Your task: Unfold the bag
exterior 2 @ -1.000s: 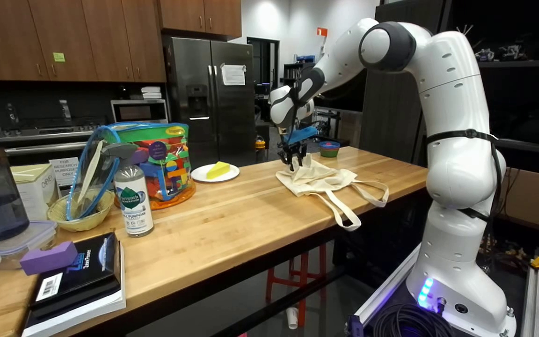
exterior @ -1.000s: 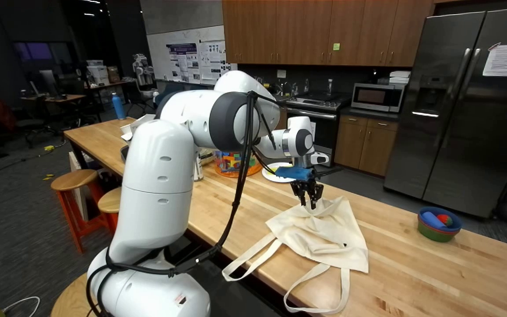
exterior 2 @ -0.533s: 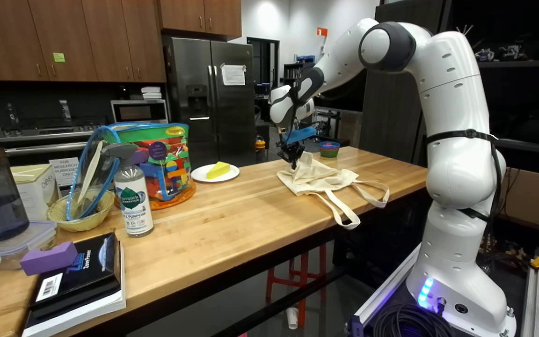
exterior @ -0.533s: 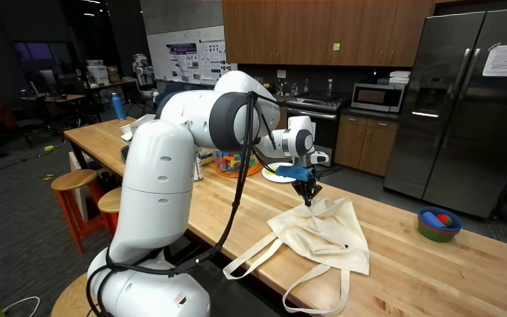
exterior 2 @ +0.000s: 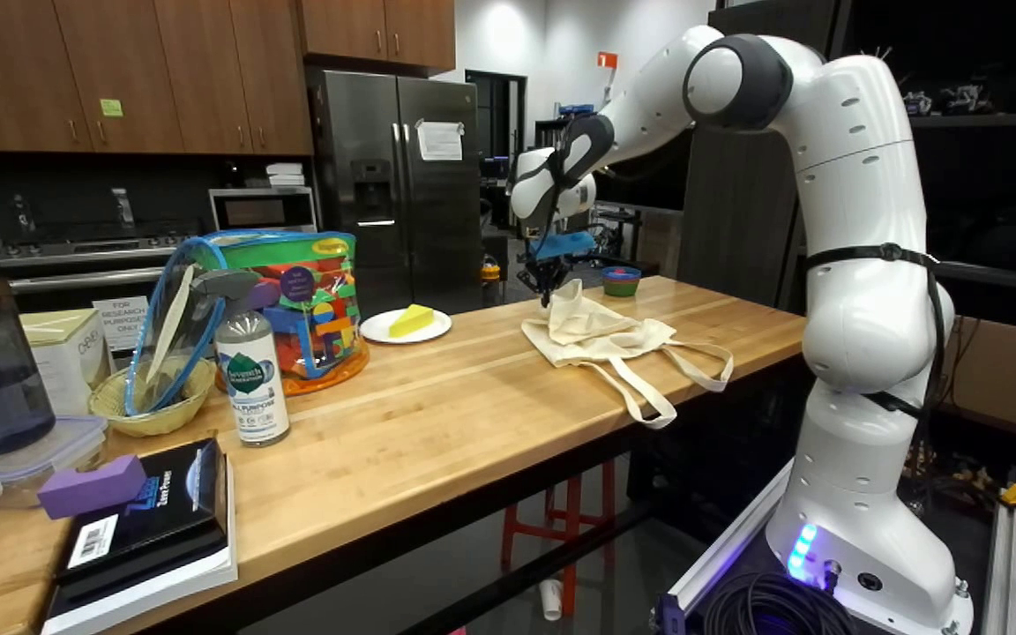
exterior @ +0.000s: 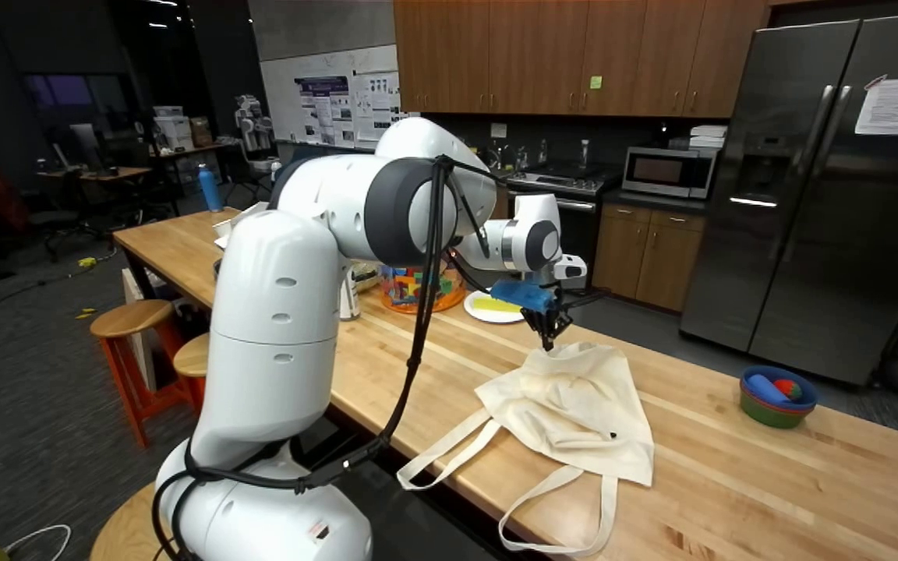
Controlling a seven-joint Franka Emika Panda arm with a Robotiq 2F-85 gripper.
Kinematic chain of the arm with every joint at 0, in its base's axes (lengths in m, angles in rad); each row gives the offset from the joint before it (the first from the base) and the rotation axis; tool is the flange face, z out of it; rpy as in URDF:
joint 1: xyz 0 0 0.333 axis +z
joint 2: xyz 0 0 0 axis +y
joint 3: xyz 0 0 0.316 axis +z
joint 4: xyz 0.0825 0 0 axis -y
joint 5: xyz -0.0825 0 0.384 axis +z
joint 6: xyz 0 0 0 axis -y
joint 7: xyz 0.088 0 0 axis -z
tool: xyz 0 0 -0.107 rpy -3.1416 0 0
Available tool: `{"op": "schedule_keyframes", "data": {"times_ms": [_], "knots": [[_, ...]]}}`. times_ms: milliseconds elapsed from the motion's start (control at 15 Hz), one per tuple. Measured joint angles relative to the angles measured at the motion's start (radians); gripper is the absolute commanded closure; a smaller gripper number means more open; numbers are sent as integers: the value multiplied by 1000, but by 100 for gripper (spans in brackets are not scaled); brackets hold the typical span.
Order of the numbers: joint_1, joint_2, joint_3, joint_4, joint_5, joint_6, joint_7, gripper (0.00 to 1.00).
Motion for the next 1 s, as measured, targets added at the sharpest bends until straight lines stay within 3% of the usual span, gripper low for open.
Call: {"op": "schedule_keyframes", "data": {"times_ms": [600,1000], "knots": [[-2,-83,3,-20,18,74,-7,100],[68,-130,28,-119,-92,131,1,100]]}}
